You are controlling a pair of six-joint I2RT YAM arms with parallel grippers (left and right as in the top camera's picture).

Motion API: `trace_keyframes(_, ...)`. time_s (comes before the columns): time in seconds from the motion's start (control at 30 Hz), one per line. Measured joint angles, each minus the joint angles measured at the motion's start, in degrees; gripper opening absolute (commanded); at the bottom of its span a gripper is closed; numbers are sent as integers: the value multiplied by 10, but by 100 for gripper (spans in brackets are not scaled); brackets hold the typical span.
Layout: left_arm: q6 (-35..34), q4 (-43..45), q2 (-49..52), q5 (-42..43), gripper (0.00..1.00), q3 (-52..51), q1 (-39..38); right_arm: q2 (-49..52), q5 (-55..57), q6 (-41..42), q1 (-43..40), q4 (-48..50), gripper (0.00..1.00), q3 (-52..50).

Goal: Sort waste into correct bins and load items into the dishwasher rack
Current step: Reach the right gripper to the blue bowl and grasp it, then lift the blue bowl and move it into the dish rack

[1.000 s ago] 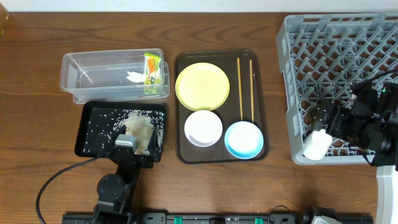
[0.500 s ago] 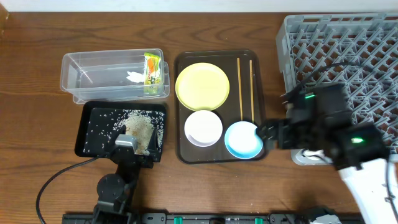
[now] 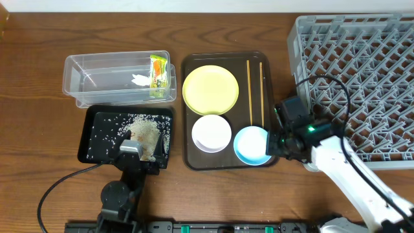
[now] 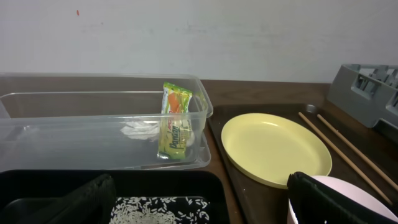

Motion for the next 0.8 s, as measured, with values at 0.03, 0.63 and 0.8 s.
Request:
trace_keyframes(0.03, 0, 0, 0, 0, 90, 0, 0, 11, 0, 4, 0, 6, 36, 0)
trace_keyframes(0.63, 0, 0, 0, 0, 91, 0, 0, 10, 21, 4, 0, -27, 1, -2)
trace_keyframes(0.8, 0, 0, 0, 0, 91, 0, 0, -93, 132, -24, 0, -71, 1, 53)
